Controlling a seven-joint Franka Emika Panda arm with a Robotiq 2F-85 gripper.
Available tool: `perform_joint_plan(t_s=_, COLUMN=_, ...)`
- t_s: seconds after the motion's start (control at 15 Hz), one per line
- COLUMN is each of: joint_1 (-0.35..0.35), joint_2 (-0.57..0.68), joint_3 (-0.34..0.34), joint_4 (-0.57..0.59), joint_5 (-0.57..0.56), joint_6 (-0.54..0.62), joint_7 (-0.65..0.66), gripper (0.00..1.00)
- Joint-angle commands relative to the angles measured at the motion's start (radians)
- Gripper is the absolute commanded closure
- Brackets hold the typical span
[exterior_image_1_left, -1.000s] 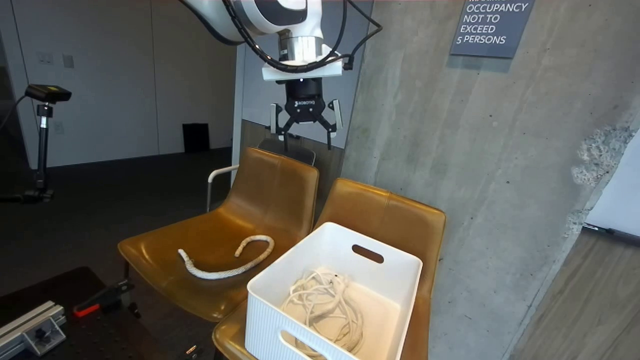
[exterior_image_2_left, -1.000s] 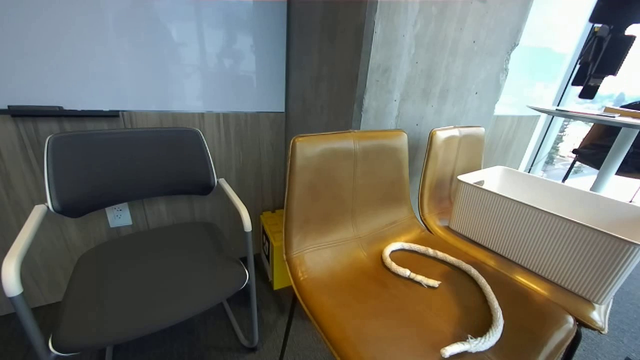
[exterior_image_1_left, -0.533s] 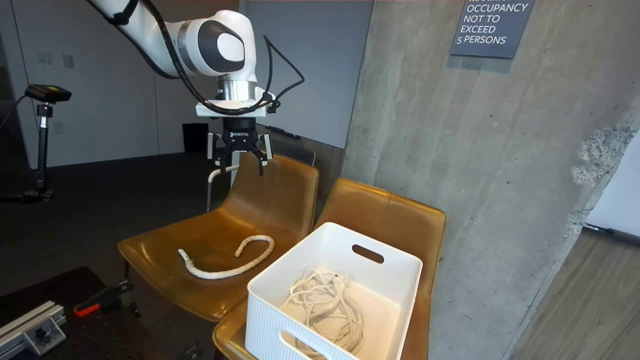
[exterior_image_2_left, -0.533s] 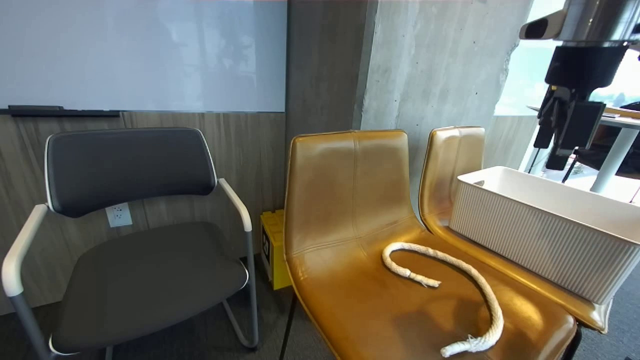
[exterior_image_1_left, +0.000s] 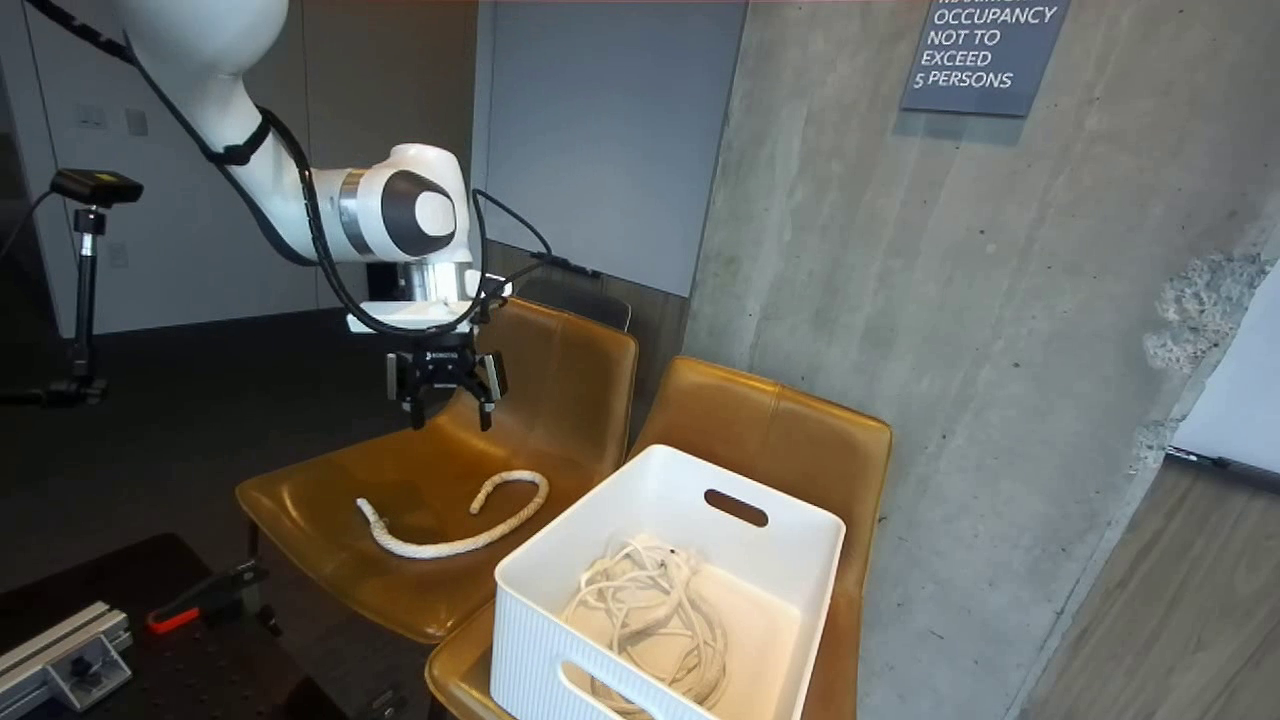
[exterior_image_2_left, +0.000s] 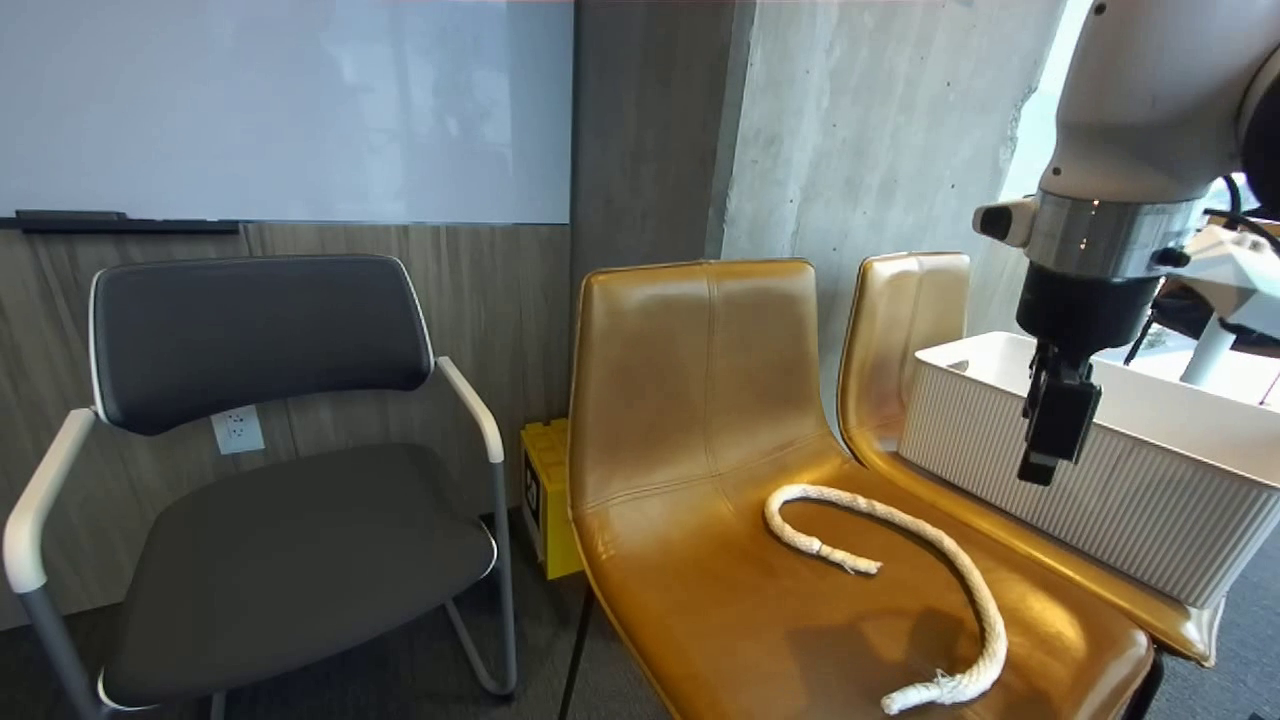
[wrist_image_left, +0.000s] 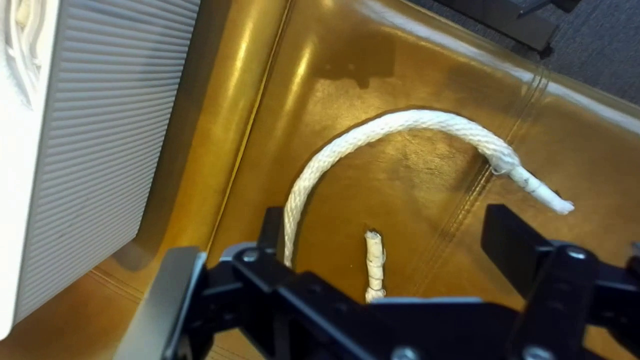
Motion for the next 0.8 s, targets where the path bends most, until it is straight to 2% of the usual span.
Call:
perform_joint_plan(t_s=0.0, joint_1=0.016, joint_2=0.114, joint_3=-0.045, joint_4=0.049, joint_5=-0.058, joint_6=0.047, joint_7=0.133, gripper=0.00)
perform_joint_plan(t_s=0.2, joint_1=0.019, joint_2=0.219, joint_3=-0.078, joint_4=0.106, joint_5=-0.056, joint_6=0.068, joint_7=0.189, gripper=0.00)
perform_joint_plan(t_s=0.73, joint_1=0.032, joint_2=0.464, joint_3=-0.118, joint_4=0.298, joint_5=-0.015, joint_6=0.068, joint_7=0.221, gripper=0.00)
